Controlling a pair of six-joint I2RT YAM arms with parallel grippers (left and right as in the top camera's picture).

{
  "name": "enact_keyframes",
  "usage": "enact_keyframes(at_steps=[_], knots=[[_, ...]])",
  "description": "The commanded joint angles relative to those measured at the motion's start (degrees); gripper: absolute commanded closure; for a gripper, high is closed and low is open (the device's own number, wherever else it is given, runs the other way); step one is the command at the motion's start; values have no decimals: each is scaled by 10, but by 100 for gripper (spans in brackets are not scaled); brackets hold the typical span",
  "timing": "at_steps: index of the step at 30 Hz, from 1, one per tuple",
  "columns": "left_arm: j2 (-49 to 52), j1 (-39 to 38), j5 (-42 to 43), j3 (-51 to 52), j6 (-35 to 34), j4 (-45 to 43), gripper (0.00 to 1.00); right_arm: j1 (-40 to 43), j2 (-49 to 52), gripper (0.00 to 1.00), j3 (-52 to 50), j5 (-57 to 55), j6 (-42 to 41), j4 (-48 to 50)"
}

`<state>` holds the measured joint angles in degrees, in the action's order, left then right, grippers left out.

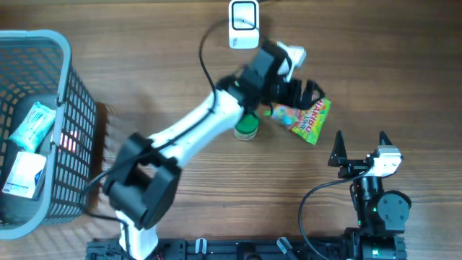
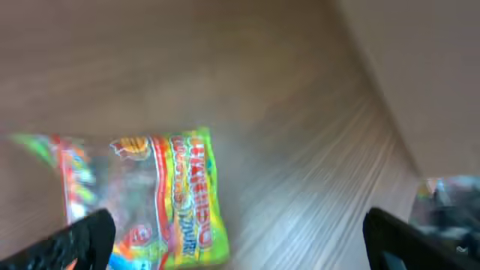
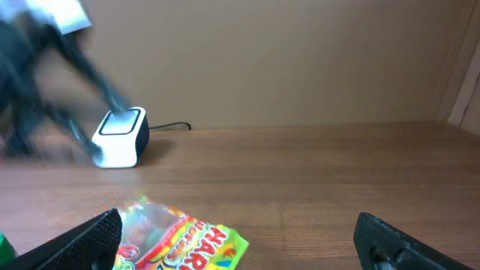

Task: Scan the item barcode
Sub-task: 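Place the Haribo bag right of the jar with the left gripper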

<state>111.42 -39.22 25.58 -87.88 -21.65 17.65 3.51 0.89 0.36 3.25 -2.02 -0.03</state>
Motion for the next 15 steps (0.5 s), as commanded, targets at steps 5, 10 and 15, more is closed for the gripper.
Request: enact_keyframes(at_steps=[5,10,15], knots=[[-191,148,-166,-165,75,231,0,-2,-5,0,-1,7,5,2],[-348,353,-509,-164,-177,466,0,-2,-5,0,-1,7,5,2],[-309,753,-410,-162,-273,599,0,-2,-5,0,-1,7,5,2]])
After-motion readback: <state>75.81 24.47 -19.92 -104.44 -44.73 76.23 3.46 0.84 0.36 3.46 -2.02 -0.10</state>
